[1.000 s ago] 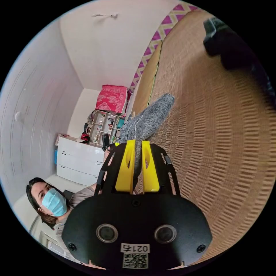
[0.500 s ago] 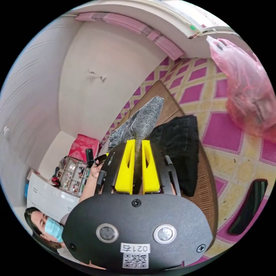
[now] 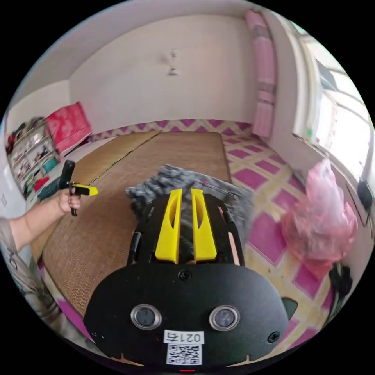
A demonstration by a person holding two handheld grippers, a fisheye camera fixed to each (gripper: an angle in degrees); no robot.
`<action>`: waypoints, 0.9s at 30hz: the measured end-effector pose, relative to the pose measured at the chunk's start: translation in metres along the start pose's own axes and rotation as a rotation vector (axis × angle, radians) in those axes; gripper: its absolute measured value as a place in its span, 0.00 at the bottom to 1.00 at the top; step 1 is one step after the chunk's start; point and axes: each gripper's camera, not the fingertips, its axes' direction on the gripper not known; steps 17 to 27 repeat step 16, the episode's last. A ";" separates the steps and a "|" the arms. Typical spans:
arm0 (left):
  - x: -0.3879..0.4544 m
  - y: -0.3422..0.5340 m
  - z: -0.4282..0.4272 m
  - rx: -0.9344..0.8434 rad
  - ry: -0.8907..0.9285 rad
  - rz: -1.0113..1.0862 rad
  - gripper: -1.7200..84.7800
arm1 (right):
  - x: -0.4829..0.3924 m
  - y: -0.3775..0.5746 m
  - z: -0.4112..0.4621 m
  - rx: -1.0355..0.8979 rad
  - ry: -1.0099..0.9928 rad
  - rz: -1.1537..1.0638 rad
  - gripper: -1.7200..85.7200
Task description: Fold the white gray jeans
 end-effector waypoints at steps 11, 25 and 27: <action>0.143 0.339 -0.221 0.279 -0.432 -0.105 0.04 | -0.381 -0.086 0.096 -0.116 -0.669 -0.500 0.01; 0.153 0.492 -0.289 0.488 -0.427 -0.134 0.01 | -0.540 -0.124 0.136 -0.080 -0.749 -0.737 0.02; 0.153 0.492 -0.289 0.488 -0.427 -0.134 0.01 | -0.540 -0.124 0.136 -0.080 -0.749 -0.737 0.02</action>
